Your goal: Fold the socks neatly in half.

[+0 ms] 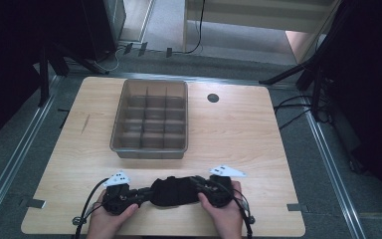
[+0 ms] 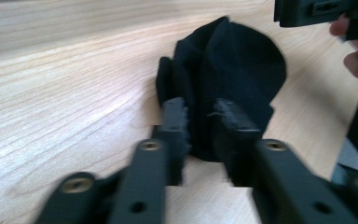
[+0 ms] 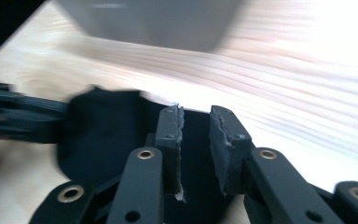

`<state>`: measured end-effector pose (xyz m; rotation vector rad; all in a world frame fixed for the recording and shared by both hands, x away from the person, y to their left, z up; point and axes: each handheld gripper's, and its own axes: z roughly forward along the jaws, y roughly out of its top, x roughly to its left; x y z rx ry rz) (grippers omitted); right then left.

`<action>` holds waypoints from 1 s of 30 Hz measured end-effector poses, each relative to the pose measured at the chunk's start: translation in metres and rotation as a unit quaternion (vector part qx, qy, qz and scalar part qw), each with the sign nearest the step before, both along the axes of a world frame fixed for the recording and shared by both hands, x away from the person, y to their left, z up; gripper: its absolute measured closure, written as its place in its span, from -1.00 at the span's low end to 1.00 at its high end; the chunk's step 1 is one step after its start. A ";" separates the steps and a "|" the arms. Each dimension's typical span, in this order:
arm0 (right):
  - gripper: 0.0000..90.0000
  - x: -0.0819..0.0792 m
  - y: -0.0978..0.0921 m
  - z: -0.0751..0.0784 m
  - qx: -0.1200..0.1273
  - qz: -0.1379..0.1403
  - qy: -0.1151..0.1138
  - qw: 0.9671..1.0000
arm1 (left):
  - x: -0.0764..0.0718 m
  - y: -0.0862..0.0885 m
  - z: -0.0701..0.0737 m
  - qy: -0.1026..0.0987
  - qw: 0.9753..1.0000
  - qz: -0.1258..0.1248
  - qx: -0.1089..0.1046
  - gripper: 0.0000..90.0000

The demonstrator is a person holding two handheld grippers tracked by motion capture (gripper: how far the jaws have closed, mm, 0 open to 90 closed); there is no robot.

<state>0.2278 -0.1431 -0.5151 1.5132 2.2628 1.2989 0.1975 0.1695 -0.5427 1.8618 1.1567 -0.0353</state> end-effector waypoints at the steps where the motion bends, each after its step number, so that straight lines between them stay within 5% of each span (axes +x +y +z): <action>1: 0.58 -0.001 -0.007 -0.002 0.001 -0.013 0.010 1.000 | 0.000 0.000 0.001 -0.003 1.000 0.003 0.004 0.35; 4: 0.45 -0.004 -0.013 -0.009 -0.003 -0.016 0.036 0.999 | 0.001 0.000 0.001 -0.002 1.000 0.007 0.009 0.37; 5: 0.40 -0.004 -0.007 -0.013 -0.020 -0.009 0.041 0.999 | 0.001 0.000 0.000 -0.002 1.000 0.006 0.013 0.53; 8: 0.41 -0.004 -0.002 -0.016 -0.034 -0.012 0.042 0.998 | 0.000 -0.001 -0.001 0.001 1.000 0.002 0.016 0.66; 13: 0.76 -0.005 0.003 -0.020 -0.067 -0.010 0.043 0.997 | 0.000 -0.002 -0.002 -0.003 1.000 0.004 0.023 0.84; 15: 0.89 -0.005 0.005 -0.017 -0.059 -0.004 0.041 0.997 | 0.000 -0.003 -0.003 -0.007 1.000 0.005 0.026 0.92; 24: 0.90 -0.013 0.011 0.008 -0.033 0.013 0.006 0.999 | -0.001 -0.005 -0.002 -0.011 0.999 0.008 0.029 0.95; 30: 0.91 -0.023 0.035 0.027 -0.008 0.067 -0.011 0.998 | -0.001 -0.011 -0.002 -0.001 1.000 0.003 0.008 0.95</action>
